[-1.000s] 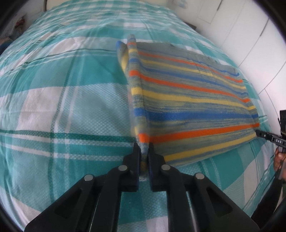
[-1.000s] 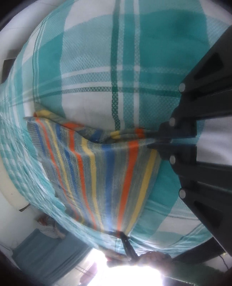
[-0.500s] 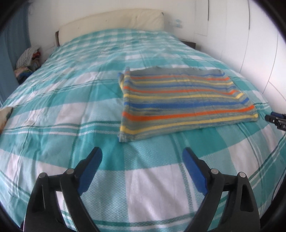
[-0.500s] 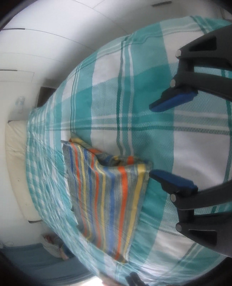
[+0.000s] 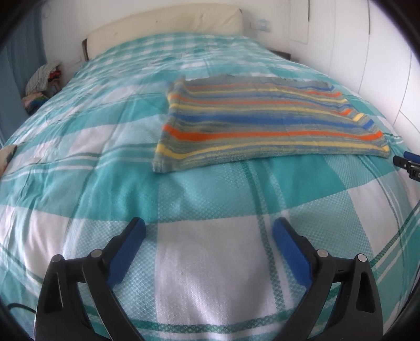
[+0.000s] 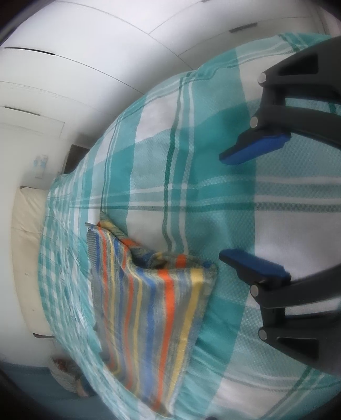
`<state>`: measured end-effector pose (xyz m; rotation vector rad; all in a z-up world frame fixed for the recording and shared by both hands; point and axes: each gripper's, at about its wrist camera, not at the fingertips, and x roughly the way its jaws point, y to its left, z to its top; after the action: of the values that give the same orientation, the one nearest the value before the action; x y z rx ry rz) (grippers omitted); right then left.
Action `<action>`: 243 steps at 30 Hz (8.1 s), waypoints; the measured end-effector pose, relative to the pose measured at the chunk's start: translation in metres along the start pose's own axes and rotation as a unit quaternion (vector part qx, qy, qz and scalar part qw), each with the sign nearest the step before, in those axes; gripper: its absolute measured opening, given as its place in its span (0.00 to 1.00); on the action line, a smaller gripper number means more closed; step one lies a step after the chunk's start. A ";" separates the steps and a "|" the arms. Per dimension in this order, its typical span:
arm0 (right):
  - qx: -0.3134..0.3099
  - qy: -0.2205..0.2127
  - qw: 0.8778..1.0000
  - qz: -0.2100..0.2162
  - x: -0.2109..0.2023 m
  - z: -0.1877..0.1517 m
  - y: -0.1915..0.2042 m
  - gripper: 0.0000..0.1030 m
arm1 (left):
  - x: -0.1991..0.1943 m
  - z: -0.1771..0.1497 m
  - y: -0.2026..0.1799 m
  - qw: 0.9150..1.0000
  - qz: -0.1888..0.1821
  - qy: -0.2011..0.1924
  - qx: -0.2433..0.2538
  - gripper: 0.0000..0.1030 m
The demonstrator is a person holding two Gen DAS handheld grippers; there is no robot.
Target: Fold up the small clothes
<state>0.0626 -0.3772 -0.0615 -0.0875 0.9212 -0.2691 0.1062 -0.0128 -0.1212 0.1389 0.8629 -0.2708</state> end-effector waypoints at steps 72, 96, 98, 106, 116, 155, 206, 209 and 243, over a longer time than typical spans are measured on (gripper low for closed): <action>0.161 0.097 0.843 0.504 0.137 0.243 0.255 0.38 | 0.009 0.046 0.064 0.969 -0.115 -0.059 -0.211 0.81; -0.094 -0.014 0.941 0.325 0.009 0.092 0.205 0.42 | 0.012 0.054 0.088 0.974 -0.080 -0.020 -0.213 0.82; -0.086 -0.011 0.942 0.323 0.009 0.093 0.202 0.42 | 0.004 0.058 0.089 0.974 -0.084 -0.024 -0.207 0.84; -0.100 -0.017 0.946 0.308 0.016 0.125 0.209 0.42 | 0.045 0.128 0.067 0.988 -0.100 0.019 -0.117 0.91; -0.076 0.036 0.948 0.308 0.071 0.144 0.228 0.53 | 0.097 0.124 0.117 0.974 -0.081 0.066 -0.200 0.89; -0.018 0.011 0.966 0.257 0.075 0.202 0.193 0.88 | 0.058 0.151 0.082 0.996 0.012 0.021 -0.083 0.84; -0.094 -0.058 0.971 0.211 -0.168 0.088 0.188 1.00 | -0.166 0.063 0.013 0.983 0.155 -0.072 -0.067 1.00; -0.094 -0.058 0.972 0.209 -0.170 0.089 0.189 1.00 | -0.168 0.063 0.012 0.983 0.153 -0.071 -0.068 1.00; -0.097 -0.098 0.983 0.122 -0.209 0.095 0.174 0.99 | -0.185 0.077 0.003 0.986 0.126 -0.065 -0.084 1.00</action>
<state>0.0518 -0.1576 0.1249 -0.1769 0.7514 0.0579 0.0489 0.0053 0.0700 0.0716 0.7271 0.0307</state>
